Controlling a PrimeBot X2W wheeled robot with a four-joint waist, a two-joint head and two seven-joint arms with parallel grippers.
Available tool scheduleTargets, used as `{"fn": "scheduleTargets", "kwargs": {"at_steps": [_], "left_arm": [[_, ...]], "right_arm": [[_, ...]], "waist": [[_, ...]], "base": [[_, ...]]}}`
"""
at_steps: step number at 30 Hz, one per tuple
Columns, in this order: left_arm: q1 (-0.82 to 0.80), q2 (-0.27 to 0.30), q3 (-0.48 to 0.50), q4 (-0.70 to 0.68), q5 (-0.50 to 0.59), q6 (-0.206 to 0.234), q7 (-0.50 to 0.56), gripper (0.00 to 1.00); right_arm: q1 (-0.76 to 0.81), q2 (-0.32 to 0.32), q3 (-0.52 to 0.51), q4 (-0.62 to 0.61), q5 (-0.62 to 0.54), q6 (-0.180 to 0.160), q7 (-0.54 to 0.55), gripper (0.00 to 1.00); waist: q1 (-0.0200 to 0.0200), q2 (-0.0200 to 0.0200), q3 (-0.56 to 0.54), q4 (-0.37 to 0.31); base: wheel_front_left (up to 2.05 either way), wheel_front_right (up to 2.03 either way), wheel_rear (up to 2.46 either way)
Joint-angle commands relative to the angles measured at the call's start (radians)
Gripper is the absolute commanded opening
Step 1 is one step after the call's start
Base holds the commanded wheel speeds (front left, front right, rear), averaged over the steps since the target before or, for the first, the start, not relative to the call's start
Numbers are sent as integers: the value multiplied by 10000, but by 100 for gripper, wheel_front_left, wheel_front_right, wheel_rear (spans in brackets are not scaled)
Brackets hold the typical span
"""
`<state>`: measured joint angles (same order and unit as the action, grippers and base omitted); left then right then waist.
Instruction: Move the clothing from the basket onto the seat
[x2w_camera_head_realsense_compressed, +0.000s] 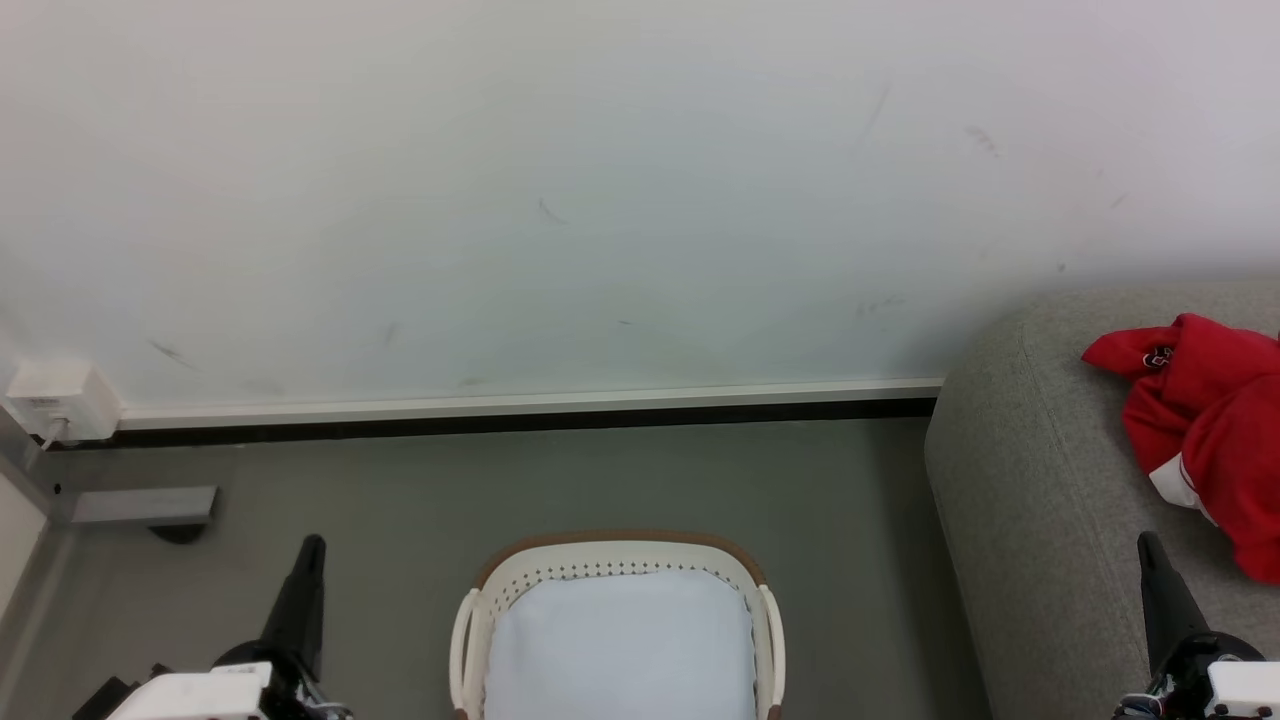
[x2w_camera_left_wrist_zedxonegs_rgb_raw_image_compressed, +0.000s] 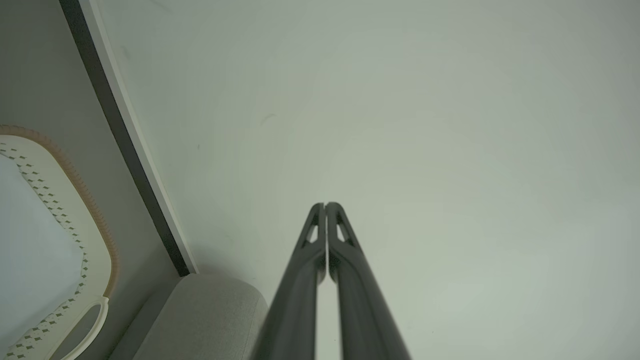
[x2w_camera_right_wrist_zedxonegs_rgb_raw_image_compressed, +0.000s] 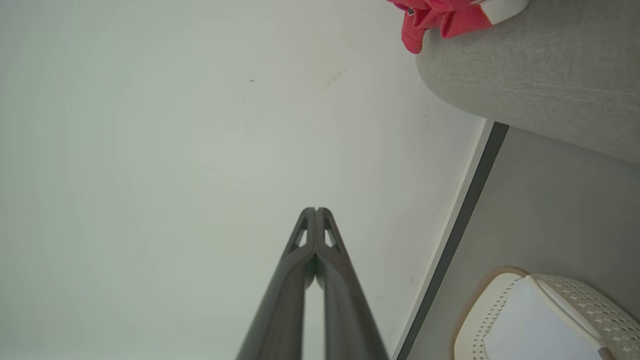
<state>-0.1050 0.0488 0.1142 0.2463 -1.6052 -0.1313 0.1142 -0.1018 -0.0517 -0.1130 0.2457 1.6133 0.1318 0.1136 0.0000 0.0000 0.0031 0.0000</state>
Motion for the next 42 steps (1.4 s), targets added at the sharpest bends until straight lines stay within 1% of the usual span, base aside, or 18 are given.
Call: {"fn": "scheduleTargets", "kwargs": {"at_steps": [1, 42], "left_arm": [[-74, 23, 0, -34, -139, 11, 39, 0], [-73, 23, -1, -36, -141, 11, 36, 0]], "right_arm": [[-116, 6, -43, -38, 5, -21, 29, 0], [-118, 10, -53, -37, -9, -21, 36, 0]], "waist": [[0, 0, 0, 0], [0, 0, 0, 0]], "base": [[0, 0, 0], [0, 0, 0]]}}
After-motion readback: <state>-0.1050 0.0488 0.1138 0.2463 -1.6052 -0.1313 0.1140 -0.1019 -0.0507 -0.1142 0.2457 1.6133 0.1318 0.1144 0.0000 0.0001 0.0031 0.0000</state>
